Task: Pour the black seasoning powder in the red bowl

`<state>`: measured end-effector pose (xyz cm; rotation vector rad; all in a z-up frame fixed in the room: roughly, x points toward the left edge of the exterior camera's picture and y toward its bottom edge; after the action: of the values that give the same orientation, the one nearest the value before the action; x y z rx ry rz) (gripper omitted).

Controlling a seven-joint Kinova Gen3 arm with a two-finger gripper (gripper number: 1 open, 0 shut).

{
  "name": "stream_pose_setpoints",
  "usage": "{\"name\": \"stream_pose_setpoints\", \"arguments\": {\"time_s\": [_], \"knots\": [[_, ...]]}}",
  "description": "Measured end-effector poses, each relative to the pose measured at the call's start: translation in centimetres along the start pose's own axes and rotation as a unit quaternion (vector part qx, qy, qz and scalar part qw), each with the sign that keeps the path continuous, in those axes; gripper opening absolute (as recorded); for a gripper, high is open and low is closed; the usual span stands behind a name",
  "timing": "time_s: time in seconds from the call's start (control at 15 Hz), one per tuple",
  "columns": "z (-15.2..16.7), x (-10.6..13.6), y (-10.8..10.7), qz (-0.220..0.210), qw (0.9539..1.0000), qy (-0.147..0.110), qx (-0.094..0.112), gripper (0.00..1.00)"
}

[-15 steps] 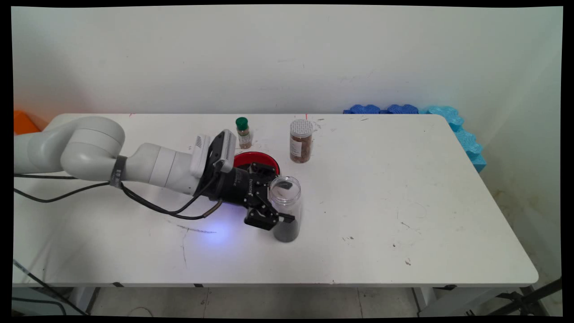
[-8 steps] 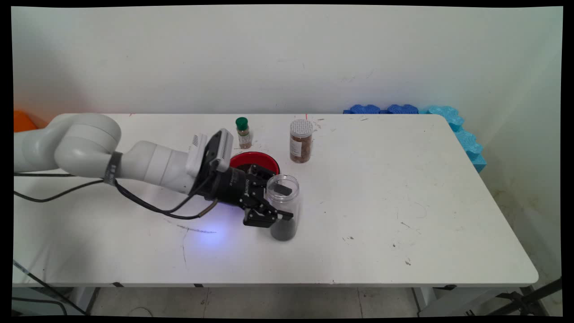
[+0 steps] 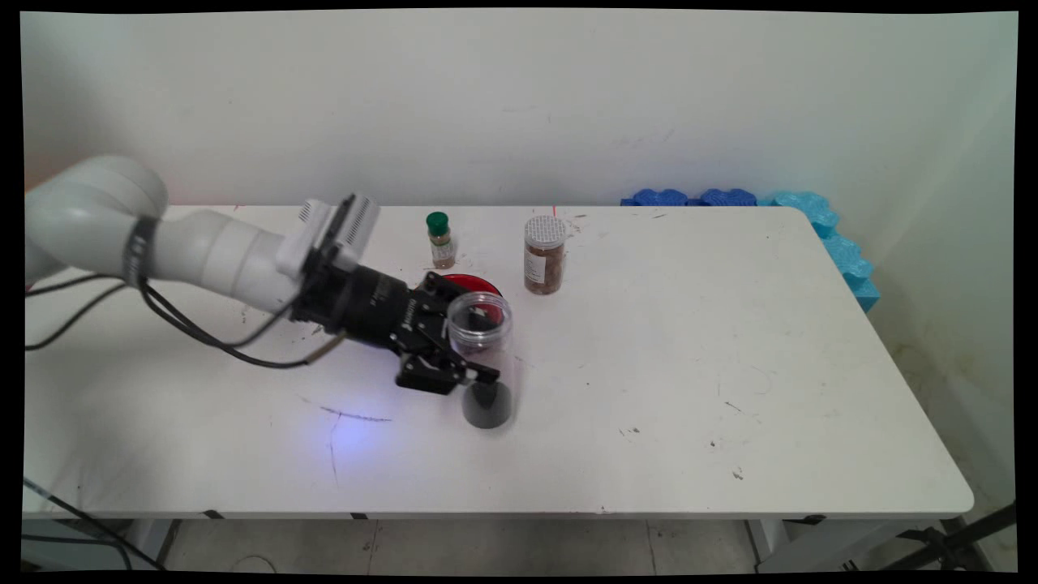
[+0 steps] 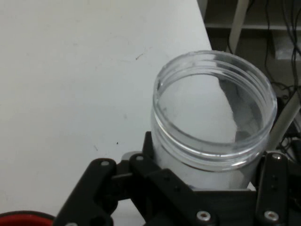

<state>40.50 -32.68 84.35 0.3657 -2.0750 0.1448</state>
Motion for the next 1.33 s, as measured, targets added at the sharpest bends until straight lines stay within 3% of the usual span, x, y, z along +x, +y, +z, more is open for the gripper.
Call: {"name": "stream_pose_setpoints", "arguments": {"time_s": [0.87,1.07,1.33], "knots": [[-8.2,5.0,-2.8,-0.08,0.996,0.012,-0.037,0.0],[-9.7,5.8,-3.8,-0.114,0.9925,0.01,-0.044,0.0],[-11.7,7.0,-5.3,-0.174,0.9828,0.003,-0.061,0.0]]}}
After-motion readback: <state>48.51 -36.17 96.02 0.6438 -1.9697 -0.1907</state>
